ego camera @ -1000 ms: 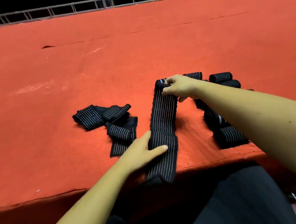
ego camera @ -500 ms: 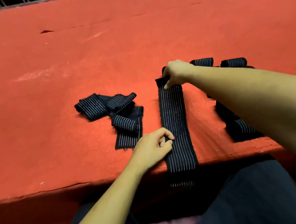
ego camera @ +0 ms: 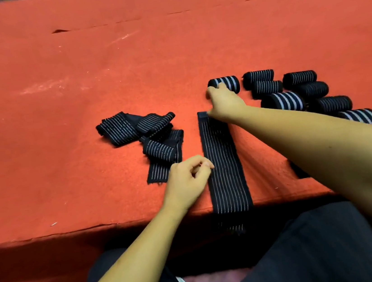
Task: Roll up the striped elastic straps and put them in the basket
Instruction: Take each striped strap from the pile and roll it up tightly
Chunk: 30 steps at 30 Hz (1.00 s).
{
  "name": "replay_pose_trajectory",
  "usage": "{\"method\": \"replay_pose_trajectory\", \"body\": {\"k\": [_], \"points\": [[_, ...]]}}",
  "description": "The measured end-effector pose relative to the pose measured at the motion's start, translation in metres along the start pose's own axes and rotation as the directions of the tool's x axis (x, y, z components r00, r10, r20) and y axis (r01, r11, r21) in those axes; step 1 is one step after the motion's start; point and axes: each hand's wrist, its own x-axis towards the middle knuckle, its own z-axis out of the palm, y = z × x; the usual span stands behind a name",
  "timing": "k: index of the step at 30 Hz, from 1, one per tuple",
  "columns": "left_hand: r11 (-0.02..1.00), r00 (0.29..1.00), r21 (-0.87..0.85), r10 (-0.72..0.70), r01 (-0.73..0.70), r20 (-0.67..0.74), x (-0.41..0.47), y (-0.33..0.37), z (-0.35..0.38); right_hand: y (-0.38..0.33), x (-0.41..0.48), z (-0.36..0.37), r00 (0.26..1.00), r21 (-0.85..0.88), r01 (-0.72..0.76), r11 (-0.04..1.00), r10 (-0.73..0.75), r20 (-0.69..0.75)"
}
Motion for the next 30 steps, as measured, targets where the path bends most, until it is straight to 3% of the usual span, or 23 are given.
{"method": "replay_pose_trajectory", "body": {"k": [3,6,8,10,12,14,15,17,19,21,26,30], "points": [[1.0,0.979,-0.031,-0.009,0.003,-0.203,-0.001,0.008,-0.012,-0.029,-0.022,-0.006,0.985,0.247,0.12,0.962,-0.146,0.09],[0.994,0.889,-0.092,-0.097,0.062,-0.448,0.005,0.007,-0.041,-0.053,-0.05,-0.001,0.911,0.554,0.07,0.83,-0.28,0.304],[0.968,0.805,-0.164,-0.251,0.192,-0.538,0.011,-0.011,-0.063,-0.066,-0.063,0.008,0.876,0.566,0.094,0.819,-0.338,0.343],[0.909,0.743,-0.164,-0.409,0.383,-0.53,0.014,-0.034,-0.078,-0.079,-0.071,0.021,0.868,0.399,0.219,0.891,-0.365,0.338],[0.892,0.769,-0.07,-0.422,0.446,-0.479,0.012,-0.051,-0.082,-0.089,-0.077,0.038,0.879,0.155,0.336,0.929,-0.369,0.303],[0.908,0.823,0.003,-0.379,0.42,-0.423,0.009,-0.055,-0.078,-0.092,-0.078,0.045,0.899,0.057,0.382,0.922,-0.385,0.207],[0.911,0.835,0.009,-0.374,0.412,-0.404,0.008,-0.055,-0.077,-0.091,-0.077,0.043,0.91,0.099,0.375,0.922,-0.386,0.151],[0.914,0.842,-0.037,-0.387,0.404,-0.376,0.008,-0.053,-0.079,-0.088,-0.075,0.03,0.939,0.372,0.254,0.893,-0.319,0.125],[0.921,0.868,-0.109,-0.39,0.375,-0.308,0.005,-0.051,-0.083,-0.086,-0.075,0.012,0.936,0.645,0.077,0.76,-0.279,0.217],[0.939,0.912,-0.165,-0.334,0.301,-0.239,0.001,-0.046,-0.086,-0.084,-0.082,-0.007,0.894,0.79,-0.05,0.61,-0.326,0.309],[0.949,0.965,-0.272,-0.206,0.158,-0.16,0.001,-0.04,-0.084,-0.075,-0.09,-0.042,0.812,0.9,-0.219,0.378,-0.441,0.382],[0.995,0.979,-0.059,-0.091,0.082,-0.184,0.004,-0.026,-0.081,-0.07,-0.092,-0.058,0.801,0.922,-0.272,0.277,-0.465,0.376]]}}
